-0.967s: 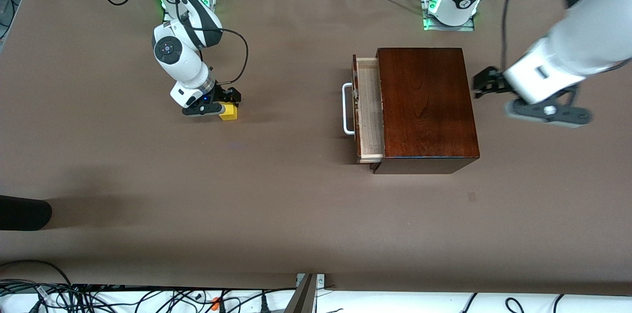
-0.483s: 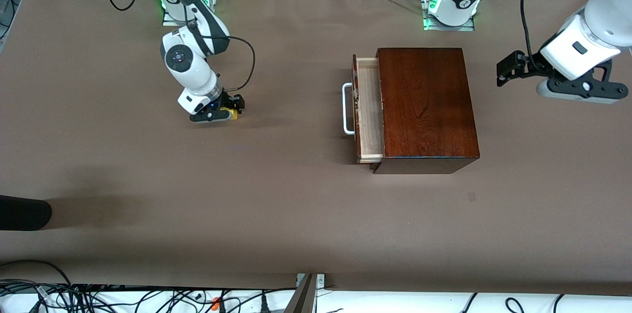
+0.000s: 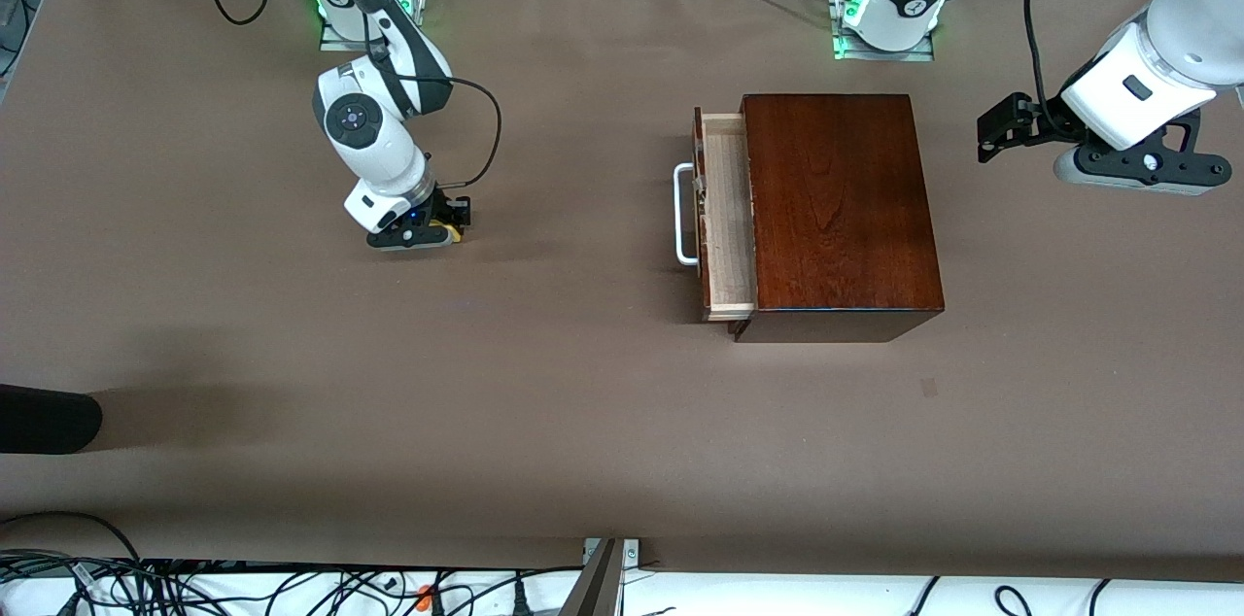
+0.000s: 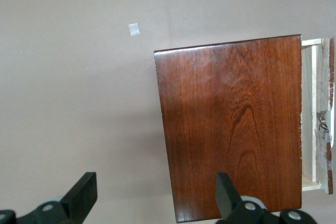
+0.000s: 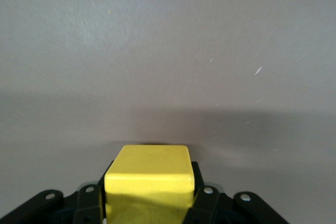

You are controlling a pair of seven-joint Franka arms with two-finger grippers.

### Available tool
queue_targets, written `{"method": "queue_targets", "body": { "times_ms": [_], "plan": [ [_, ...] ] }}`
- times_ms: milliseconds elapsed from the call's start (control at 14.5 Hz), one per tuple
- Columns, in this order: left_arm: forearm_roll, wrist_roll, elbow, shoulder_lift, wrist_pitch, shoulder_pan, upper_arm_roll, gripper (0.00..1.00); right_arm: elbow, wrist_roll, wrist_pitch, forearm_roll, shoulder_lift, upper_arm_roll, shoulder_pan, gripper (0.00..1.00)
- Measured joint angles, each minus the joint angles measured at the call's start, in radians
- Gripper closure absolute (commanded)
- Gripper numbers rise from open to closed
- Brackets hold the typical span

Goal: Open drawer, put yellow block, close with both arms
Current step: 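Carry the yellow cube with the right gripper into the open drawer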

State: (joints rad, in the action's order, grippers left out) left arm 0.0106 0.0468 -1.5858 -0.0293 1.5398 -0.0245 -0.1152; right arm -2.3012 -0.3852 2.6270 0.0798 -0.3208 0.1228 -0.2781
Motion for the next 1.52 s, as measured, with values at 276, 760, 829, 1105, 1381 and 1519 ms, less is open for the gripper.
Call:
{"method": "queue_targets", "body": {
  "times_ms": [276, 760, 829, 1105, 1381, 1519],
  "plan": [
    [0.0, 0.0, 0.0, 0.0, 0.0, -0.002, 0.0, 0.0, 0.199, 0.0, -0.39, 0.0, 0.098, -0.008, 0.0, 0.91],
    [0.0, 0.0, 0.0, 0.0, -0.001, -0.002, 0.0, 0.0, 0.622, -0.006, -0.96, -0.059, 0.159, -0.009, -0.003, 0.97],
    [0.0, 0.0, 0.0, 0.0, -0.001, -0.002, 0.0, 0.0, 0.659, -0.022, -0.983, -0.08, 0.158, -0.007, -0.008, 0.98],
    [0.0, 0.0, 0.0, 0.0, -0.001, -0.002, 0.0, 0.0, 0.75, -0.27, -0.994, -0.123, 0.123, -0.002, -0.097, 0.98],
    [0.0, 0.0, -0.001, 0.0, -0.001, -0.003, -0.001, 0.0, 0.855, -0.716, -0.987, -0.148, 0.032, 0.004, -0.257, 1.0],
    [0.0, 0.0, -0.001, 0.0, -0.001, -0.003, -0.001, 0.0, 0.91, -0.955, -0.946, -0.149, -0.025, 0.005, -0.329, 1.0]
  ]
}}
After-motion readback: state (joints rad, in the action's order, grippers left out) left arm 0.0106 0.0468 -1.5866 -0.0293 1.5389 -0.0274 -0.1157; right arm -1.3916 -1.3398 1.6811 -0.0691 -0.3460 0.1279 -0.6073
